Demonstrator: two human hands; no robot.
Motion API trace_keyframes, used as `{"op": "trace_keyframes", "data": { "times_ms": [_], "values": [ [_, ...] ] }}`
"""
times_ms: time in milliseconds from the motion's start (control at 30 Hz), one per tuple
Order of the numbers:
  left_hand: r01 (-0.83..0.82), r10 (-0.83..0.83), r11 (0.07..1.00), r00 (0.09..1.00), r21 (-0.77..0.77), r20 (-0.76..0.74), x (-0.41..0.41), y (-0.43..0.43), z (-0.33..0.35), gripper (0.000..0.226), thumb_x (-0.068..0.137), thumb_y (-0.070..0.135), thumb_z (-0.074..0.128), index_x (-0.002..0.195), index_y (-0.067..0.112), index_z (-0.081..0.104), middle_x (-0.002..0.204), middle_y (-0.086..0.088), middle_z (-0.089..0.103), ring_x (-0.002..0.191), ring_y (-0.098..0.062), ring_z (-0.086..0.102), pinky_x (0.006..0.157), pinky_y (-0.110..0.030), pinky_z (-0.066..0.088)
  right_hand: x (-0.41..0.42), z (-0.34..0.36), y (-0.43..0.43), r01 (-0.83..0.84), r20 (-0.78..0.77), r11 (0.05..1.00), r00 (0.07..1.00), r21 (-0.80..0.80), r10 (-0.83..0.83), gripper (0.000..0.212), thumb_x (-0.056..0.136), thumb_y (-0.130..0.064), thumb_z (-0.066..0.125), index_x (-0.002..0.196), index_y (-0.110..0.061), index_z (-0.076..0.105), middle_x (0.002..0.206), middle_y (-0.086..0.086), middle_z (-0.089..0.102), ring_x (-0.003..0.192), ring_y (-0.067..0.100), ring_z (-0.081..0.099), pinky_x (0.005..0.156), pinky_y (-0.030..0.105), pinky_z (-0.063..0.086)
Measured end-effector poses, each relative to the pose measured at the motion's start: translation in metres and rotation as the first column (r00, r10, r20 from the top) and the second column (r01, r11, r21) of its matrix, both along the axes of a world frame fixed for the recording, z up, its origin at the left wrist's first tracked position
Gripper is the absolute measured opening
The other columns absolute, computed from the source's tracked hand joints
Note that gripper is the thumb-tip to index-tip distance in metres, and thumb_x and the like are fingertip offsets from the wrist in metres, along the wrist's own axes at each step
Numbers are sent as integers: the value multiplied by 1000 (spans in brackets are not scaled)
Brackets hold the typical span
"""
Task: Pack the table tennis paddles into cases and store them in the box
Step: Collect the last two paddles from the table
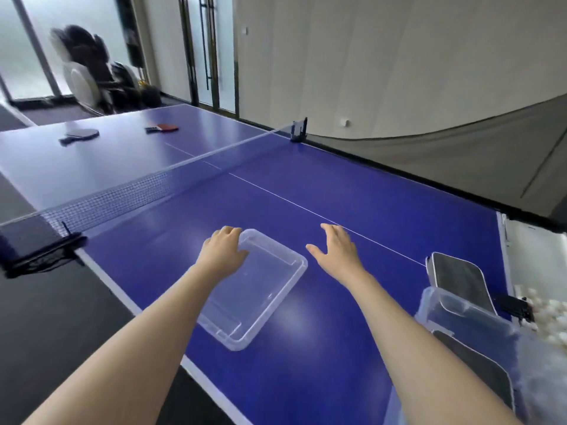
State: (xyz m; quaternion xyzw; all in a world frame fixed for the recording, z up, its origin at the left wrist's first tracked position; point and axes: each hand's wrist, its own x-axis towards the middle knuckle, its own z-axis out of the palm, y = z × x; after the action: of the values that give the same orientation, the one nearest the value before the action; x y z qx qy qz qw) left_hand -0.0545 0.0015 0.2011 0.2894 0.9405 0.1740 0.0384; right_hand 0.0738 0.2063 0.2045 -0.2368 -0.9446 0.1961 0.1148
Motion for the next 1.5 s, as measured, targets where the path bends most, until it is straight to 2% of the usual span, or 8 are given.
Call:
{"op": "trace_keyframes", "data": {
  "times_ms": [233, 400, 800, 900, 1067, 1333, 1500],
  "values": [
    [-198, 199, 980, 979, 7, -46, -86, -179, 2, 58, 94, 35, 54, 145, 13, 36, 150, -5, 38, 138, -26, 33, 109, -39, 28, -138, 4, -169, -225, 42, 974, 974, 13, 224, 64, 94, -42, 51, 146, -11, 28, 151, 6, 30, 138, 23, 28, 107, 40, 29],
    [-371, 371, 928, 927, 9, -53, -142, -293, 7, 56, 94, 36, 54, 142, 12, 39, 145, -6, 43, 134, -27, 37, 107, -38, 31, -221, 4, -265, -342, 75, 939, 938, 22, 340, 65, 95, -44, 48, 146, -11, 26, 152, 6, 29, 139, 22, 28, 107, 39, 29],
    [-590, 590, 807, 805, 21, -66, -286, -436, 14, 56, 94, 34, 52, 144, 13, 36, 147, -6, 40, 136, -26, 34, 108, -39, 31, -427, 12, -414, -565, 21, 825, 825, 37, 564, 65, 94, -44, 50, 146, -11, 28, 150, 7, 32, 139, 24, 28, 109, 42, 28],
    [-613, 614, 789, 788, 37, -45, -332, -455, 16, 58, 94, 34, 53, 145, 12, 35, 148, -6, 38, 137, -26, 33, 108, -39, 31, -484, 17, -426, -566, 16, 823, 824, 44, 566, 64, 94, -42, 51, 146, -10, 29, 150, 8, 33, 139, 24, 29, 109, 42, 28],
    [-627, 632, 775, 770, 81, -90, -414, -496, 31, 56, 96, 33, 51, 146, 12, 35, 152, -3, 34, 139, -24, 30, 108, -38, 30, -574, 29, -461, -583, 65, 804, 812, 117, 580, 63, 95, -43, 47, 145, -9, 29, 148, 9, 34, 136, 26, 31, 106, 43, 31],
    [-652, 652, 755, 738, 63, -175, -538, -603, 44, 53, 96, 35, 49, 143, 13, 38, 148, -3, 40, 137, -23, 33, 110, -35, 26, -706, 32, -575, -637, 84, 753, 769, 164, 633, 61, 95, -43, 47, 144, -10, 32, 146, 9, 36, 135, 26, 32, 105, 43, 31],
    [-634, 639, 768, 744, 96, -195, -631, -684, 53, 53, 96, 35, 49, 143, 13, 38, 148, -4, 41, 137, -24, 33, 110, -36, 26, -791, 36, -653, -593, 25, 787, 801, 172, 598, 60, 96, -42, 46, 143, -9, 32, 145, 10, 37, 134, 27, 33, 104, 43, 31]
  ]
}}
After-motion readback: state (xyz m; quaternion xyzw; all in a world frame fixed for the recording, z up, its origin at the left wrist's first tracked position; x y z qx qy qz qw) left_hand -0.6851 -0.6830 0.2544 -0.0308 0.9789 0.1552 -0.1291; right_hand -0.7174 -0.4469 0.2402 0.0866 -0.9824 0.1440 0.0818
